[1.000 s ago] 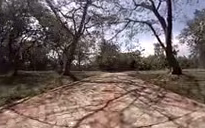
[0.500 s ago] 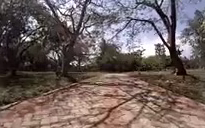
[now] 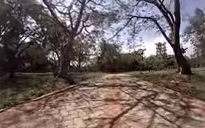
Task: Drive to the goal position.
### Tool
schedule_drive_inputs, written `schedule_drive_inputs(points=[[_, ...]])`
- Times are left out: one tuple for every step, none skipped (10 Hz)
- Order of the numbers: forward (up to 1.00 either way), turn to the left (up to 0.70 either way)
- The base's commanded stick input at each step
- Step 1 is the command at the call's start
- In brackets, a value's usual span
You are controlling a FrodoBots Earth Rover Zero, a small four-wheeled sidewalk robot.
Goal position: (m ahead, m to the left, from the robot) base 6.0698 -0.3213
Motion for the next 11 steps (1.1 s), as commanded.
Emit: schedule_drive_inputs(points=[[0.70, 0.00], [0.70, -0.35], [0.70, -0.35], [0.70, -0.35], [0.70, -0.35], [0.70, -0.35], [0.70, -0.35], [0.70, -0.16], [0.70, 0.00], [0.70, 0.00], [0.70, 0.00]])
